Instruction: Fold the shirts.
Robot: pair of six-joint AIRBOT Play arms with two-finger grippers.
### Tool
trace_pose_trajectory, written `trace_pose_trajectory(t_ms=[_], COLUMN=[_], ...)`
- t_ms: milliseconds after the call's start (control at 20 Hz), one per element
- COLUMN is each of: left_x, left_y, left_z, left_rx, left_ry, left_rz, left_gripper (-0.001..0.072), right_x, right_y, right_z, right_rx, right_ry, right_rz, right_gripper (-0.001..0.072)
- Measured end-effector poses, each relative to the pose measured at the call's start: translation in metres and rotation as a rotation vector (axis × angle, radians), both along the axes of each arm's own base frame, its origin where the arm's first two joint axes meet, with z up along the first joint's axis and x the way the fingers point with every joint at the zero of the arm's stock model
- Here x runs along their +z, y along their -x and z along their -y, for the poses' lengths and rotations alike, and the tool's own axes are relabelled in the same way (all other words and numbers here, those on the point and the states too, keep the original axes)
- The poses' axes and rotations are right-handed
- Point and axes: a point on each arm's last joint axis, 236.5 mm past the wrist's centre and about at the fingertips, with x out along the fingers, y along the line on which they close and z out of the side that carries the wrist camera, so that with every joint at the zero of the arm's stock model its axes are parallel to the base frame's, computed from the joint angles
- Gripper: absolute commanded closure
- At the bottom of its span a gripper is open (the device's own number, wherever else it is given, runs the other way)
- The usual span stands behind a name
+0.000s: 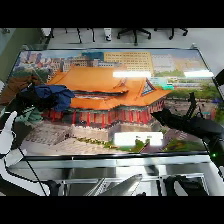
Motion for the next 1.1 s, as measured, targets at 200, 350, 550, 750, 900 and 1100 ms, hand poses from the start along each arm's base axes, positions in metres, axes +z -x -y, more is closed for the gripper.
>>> trace_pose_trajectory(t_ms=[200, 350, 550, 750, 900, 1100], left_x=[0.015, 0.047, 0.105, 0.116, 0.102, 0.088], left_y=[-0.005, -0.003, 0.018, 0.074, 0.124, 0.18], left_z=[0.027, 0.091, 0.22, 0.343, 0.409, 0.452], left_rx=[-0.094, -0.287, -0.569, -0.82, -0.96, -1.075], left_ry=[0.011, 0.011, 0.032, 0.062, 0.078, 0.116], left_rz=[-0.006, 0.019, 0.128, 0.157, 0.135, 0.061], left_gripper=[0.0689, 0.0689, 0.0688, 0.0688, 0.0688, 0.0687], right_x=[-0.001, -0.007, -0.021, -0.043, -0.06, -0.083], right_y=[0.0, -0.003, -0.006, -0.003, -0.002, -0.017], right_z=[0.0, 0.002, 0.002, -0.012, -0.023, -0.018], right_rx=[-0.007, -0.007, -0.004, 0.04, 0.068, 0.057], right_ry=[-0.007, 0.001, -0.001, -0.005, 0.003, 0.047], right_rz=[-0.011, -0.017, -0.061, -0.127, -0.169, -0.182], right_gripper=[0.0552, 0.0282, 0.0091, 0.0092, 0.0092, 0.0093])
